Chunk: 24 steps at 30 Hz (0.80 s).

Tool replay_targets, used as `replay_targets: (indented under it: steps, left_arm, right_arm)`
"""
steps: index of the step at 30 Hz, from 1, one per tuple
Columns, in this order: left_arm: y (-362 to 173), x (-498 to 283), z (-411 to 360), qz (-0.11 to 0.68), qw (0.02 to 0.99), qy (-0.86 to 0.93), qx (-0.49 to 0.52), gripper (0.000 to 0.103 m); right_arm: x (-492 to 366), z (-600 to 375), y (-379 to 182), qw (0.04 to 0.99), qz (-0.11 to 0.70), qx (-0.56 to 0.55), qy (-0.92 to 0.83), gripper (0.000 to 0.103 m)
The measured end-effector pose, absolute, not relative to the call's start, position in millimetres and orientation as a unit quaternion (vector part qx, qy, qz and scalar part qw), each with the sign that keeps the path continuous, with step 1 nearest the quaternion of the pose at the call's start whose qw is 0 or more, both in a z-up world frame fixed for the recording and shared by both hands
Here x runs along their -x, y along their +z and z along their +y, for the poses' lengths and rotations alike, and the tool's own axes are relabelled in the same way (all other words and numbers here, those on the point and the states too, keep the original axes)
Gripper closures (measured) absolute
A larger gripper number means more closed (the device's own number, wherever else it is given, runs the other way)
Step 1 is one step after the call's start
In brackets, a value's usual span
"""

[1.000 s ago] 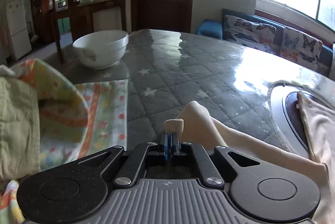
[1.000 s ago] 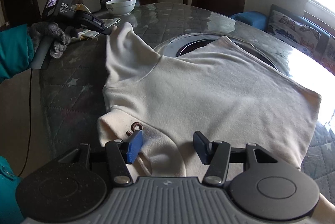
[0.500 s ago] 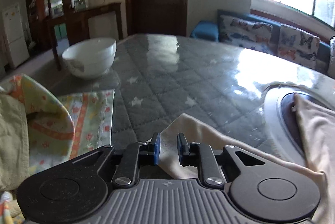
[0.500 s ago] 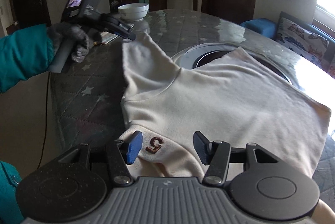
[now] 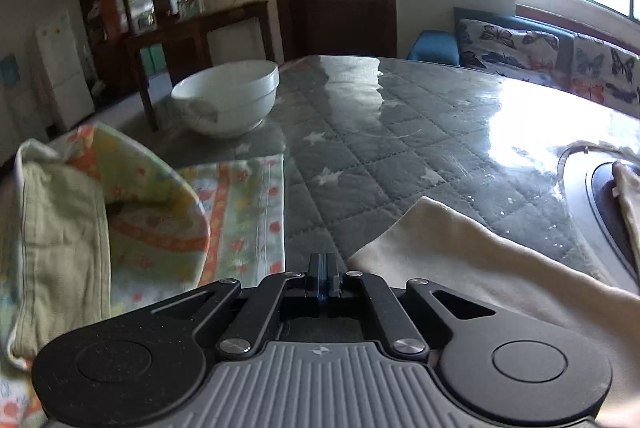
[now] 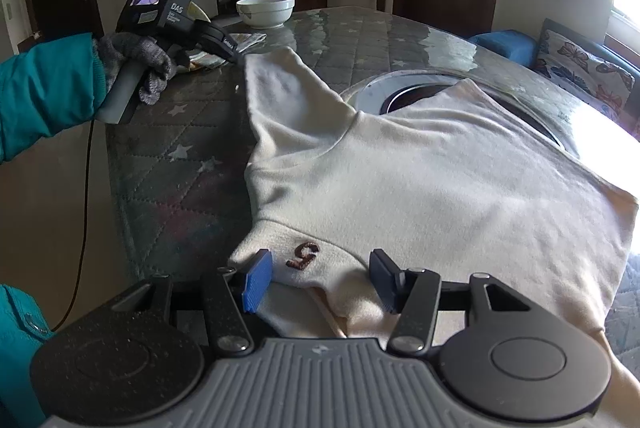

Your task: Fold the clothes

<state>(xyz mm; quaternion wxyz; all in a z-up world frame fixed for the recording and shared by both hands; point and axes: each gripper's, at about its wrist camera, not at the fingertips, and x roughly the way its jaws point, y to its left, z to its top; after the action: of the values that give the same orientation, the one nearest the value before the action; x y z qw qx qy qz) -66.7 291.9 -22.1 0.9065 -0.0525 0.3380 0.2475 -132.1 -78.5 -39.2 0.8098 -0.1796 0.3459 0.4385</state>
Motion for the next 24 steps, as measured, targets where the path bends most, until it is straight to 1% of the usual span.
replay_targets:
  steps: [3,4,5,7,12,14,18,22,24]
  left_arm:
    - [-13.7,77.3,282.1,0.330,0.916,0.219,0.064,0.100]
    - [-12.0,79.1,277.7,0.330,0.918,0.211,0.064,0.096]
    - [-11.6,79.4,274.0,0.332,0.918,0.207,0.061,0.087]
    - [-14.1,76.0,271.4,0.335,0.916,0.212,0.055,0.079]
    - [-22.3,63.6,274.0,0.339,0.913,0.219,0.054,0.081]
    - [-23.7,60.6,272.0,0.339,0.914,0.220,0.040,0.097]
    - [-26.4,56.7,269.5,0.334,0.913,0.232,0.015,0.100]
    - [-26.4,55.2,270.2,0.333,0.910,0.249,0.004,0.100]
    - [-25.9,57.4,271.1,0.334,0.908,0.254,0.003,0.100]
  right_arm:
    - [130.2,-78.7,-31.8,0.815,0.337,0.170,0.440,0.048]
    - [129.1,-77.8,-29.3,0.817,0.333,0.167,0.440,0.048]
    - [128.6,-77.1,-28.4,0.818,0.331,0.166,0.441,0.048]
    - [127.1,-71.4,-27.8,0.817,0.328,0.164,0.445,0.048]
    - [127.8,-56.8,-34.3,0.808,0.334,0.160,0.459,0.048]
    - [130.1,-50.8,-38.7,0.801,0.341,0.164,0.465,0.048]
    - [142.1,-42.3,-44.8,0.791,0.332,0.199,0.474,0.046]
    - [143.8,-40.8,-40.2,0.792,0.323,0.193,0.481,0.048]
    - [142.9,-37.2,-43.7,0.786,0.332,0.195,0.485,0.047]
